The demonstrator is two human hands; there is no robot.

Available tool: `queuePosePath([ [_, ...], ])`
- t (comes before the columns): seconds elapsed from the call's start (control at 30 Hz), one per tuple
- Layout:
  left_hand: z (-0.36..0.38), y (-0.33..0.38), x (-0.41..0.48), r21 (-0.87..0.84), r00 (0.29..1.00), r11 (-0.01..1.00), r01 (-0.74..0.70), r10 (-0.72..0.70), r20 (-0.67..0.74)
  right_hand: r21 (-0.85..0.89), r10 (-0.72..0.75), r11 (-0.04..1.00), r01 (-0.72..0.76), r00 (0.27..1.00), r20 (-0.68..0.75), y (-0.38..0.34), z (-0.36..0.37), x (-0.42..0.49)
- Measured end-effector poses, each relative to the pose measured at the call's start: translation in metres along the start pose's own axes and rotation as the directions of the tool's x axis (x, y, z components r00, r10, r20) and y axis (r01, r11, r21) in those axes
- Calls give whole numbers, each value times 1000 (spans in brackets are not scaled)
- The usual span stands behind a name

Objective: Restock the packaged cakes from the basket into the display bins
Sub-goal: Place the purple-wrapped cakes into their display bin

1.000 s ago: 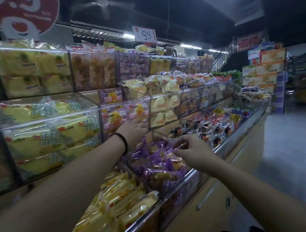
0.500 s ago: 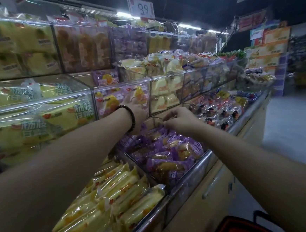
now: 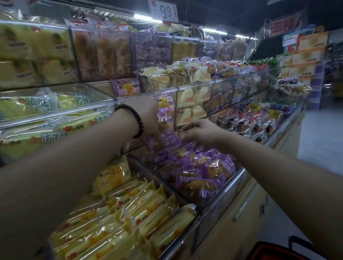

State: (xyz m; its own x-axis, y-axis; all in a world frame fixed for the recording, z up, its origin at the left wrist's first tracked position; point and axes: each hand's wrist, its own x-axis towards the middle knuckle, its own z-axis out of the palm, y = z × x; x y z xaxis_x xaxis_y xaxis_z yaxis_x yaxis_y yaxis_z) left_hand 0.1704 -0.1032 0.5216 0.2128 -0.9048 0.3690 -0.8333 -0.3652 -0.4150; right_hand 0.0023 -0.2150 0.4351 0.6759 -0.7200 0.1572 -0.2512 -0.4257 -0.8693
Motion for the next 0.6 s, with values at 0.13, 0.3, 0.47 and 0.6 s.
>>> queuePosePath([
  [0.13,11,-2,-10,-232,996,970,78,-85,-21,87,47,995,-50,998,39,0,11,3],
  [0.3,27,2,-27,-412,982,892,188,-182,53,263,60,964,-41,996,-67,-2,25,10],
  [0.47,42,4,-42,-503,984,847,170,-174,40,264,35,964,15,983,-182,-4,37,27],
  [0.6,52,-3,-49,-537,990,834,126,-141,13,170,-12,984,54,971,-238,-7,46,44],
])
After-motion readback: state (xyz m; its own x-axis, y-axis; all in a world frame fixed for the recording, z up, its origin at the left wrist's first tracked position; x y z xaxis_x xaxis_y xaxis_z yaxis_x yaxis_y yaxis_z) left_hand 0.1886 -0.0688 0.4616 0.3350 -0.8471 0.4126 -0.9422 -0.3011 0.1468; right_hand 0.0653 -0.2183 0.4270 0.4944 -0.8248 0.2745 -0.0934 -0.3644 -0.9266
